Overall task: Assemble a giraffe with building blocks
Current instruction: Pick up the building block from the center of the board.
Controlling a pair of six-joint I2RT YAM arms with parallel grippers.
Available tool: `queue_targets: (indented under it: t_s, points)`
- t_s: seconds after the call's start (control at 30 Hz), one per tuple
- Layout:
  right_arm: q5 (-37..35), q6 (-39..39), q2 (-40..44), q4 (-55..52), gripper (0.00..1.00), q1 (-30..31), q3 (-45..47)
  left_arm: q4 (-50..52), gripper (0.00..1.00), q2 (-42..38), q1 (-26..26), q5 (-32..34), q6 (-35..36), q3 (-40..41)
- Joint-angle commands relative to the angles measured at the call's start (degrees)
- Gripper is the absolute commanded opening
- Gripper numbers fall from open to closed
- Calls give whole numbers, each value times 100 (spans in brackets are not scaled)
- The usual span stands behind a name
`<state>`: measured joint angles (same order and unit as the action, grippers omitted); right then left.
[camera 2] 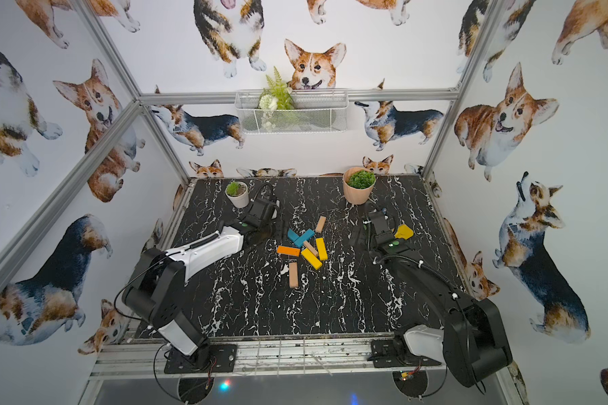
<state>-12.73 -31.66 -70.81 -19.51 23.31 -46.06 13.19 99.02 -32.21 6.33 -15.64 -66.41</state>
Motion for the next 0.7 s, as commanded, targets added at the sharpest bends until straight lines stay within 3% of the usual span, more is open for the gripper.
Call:
queue_targets:
  t_s: [0.0,0.23,0.43,0.67]
  points:
    - [320,63,-61,-51,100,7,124,538,78,464,-29,-104,846,-442]
    - [555,192,12,0,100,11,234,928,76,1267,-31,-560,1085,-1215]
    - [589,274,50,30,100,8,256,910,75,1449,-40,-745,1098,-1285]
    - [808,248,-84,89,100,14,234,863,75,1803,-35,-498,816,-1550]
